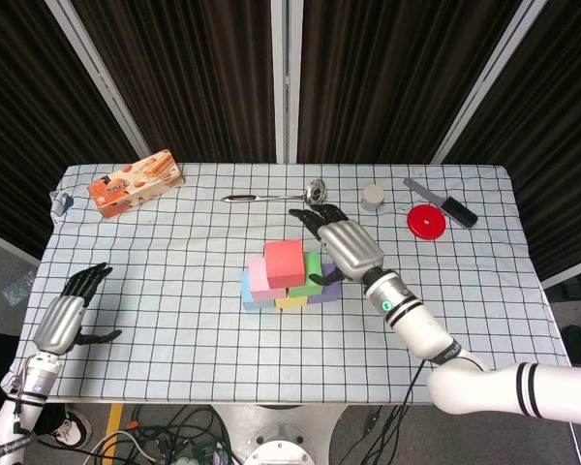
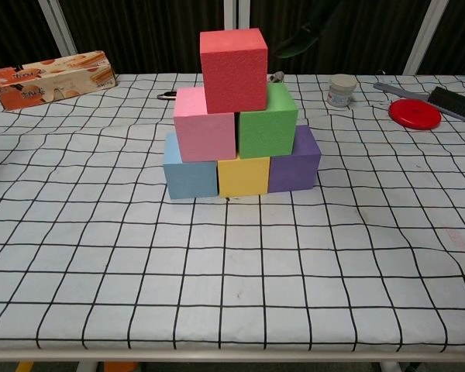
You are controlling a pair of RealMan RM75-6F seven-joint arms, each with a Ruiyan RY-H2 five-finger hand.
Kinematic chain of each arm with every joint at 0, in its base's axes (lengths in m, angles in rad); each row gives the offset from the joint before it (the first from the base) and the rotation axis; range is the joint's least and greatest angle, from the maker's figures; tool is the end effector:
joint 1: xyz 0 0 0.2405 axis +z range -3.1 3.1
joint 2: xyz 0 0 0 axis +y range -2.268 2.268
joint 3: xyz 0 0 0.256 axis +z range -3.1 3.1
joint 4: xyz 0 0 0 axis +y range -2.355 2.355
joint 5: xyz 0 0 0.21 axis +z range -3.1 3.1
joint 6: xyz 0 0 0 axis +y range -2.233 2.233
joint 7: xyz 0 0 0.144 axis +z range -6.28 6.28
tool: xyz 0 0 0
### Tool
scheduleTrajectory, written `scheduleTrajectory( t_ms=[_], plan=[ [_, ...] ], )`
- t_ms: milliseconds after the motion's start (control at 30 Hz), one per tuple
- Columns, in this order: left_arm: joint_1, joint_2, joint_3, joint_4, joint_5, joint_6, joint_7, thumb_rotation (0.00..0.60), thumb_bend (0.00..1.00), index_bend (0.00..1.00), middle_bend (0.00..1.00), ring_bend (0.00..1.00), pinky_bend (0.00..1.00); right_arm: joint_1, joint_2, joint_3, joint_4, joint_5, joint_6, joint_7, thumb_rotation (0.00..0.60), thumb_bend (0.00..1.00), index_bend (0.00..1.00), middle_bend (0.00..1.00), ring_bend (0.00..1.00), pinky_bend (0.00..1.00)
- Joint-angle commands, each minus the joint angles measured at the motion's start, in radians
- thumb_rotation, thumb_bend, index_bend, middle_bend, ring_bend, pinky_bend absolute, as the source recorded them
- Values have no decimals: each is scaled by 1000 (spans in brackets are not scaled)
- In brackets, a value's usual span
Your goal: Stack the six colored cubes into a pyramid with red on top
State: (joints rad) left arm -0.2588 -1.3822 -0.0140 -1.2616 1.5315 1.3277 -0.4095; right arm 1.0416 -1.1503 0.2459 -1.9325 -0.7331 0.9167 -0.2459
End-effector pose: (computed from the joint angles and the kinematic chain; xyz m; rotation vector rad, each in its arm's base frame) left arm -0.3238 0.2335 0.0781 -1.4742 -1.1978 -1.1274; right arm -0.0350 -0.3555 0.0784 1.8979 -1.1501 1.1040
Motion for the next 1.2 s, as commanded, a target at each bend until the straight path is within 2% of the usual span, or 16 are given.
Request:
scheduleTrajectory(
  t_ms=[33, 200, 300, 433, 600, 633, 667, 700, 733, 800, 833, 867, 1200],
  plan=[
    [2, -12, 4, 2, -4, -4, 14, 600, 0, 75, 26, 0, 37, -36, 13, -23, 34, -21, 10, 21, 600, 125, 0, 89, 0, 0],
    [2, -23, -3, 2, -17, -8, 32, 600, 0, 75, 26, 0, 37, -65, -22, -56, 130, -14, -29, 51, 600, 126, 0, 58, 0, 0],
    [-21, -33, -29, 5, -43, -38, 50, 600, 0, 75, 26, 0, 37, -79, -66, -74, 204, -25, -49, 68, 600, 127, 0, 30, 0, 0],
    [-66, -35, -62, 2, -66, -92, 63, 600, 0, 75, 26, 0, 37, -98, -121, -82, 280, -65, -67, 102, 600, 126, 0, 1, 0, 0],
    [-84, -41, -89, 8, -85, -94, 82, 600, 0, 75, 26, 0, 37, -117, -180, -79, 354, -129, -84, 151, 600, 130, 0, 0, 0, 0],
    [-85, -42, -89, 9, -86, -94, 83, 600, 0, 74, 26, 0, 37, -120, -190, -78, 366, -138, -86, 160, 600, 135, 0, 0, 0, 0],
    [-39, -57, -32, -2, -67, -72, 98, 600, 0, 74, 26, 0, 37, -124, -203, -75, 380, -149, -89, 174, 600, 139, 0, 0, 0, 0],
    [24, -88, 14, 5, -31, 17, 129, 600, 0, 74, 26, 0, 37, -127, -212, -72, 390, -157, -92, 183, 600, 146, 0, 0, 0, 0],
    [27, -99, -1, 19, -25, 50, 132, 600, 0, 74, 26, 0, 37, -129, -221, -70, 399, -166, -94, 192, 600, 148, 0, 0, 0, 0],
    [-49, -70, -82, 26, -67, -23, 105, 600, 0, 74, 26, 0, 37, -134, -239, -65, 419, -186, -99, 211, 600, 150, 0, 0, 0, 0],
    [-31, -70, -49, 16, -60, -29, 113, 600, 0, 74, 26, 0, 37, -136, -246, -63, 426, -194, -100, 217, 600, 151, 0, 0, 0, 0],
    [-17, -75, -40, 12, -50, -5, 124, 600, 0, 74, 26, 0, 37, -138, -254, -60, 434, -205, -102, 226, 600, 151, 0, 0, 0, 0],
    [-27, -82, -60, 23, -54, 7, 135, 600, 0, 75, 26, 0, 37, -153, -294, -34, 475, -274, -104, 279, 600, 151, 0, 0, 0, 0]
  ],
)
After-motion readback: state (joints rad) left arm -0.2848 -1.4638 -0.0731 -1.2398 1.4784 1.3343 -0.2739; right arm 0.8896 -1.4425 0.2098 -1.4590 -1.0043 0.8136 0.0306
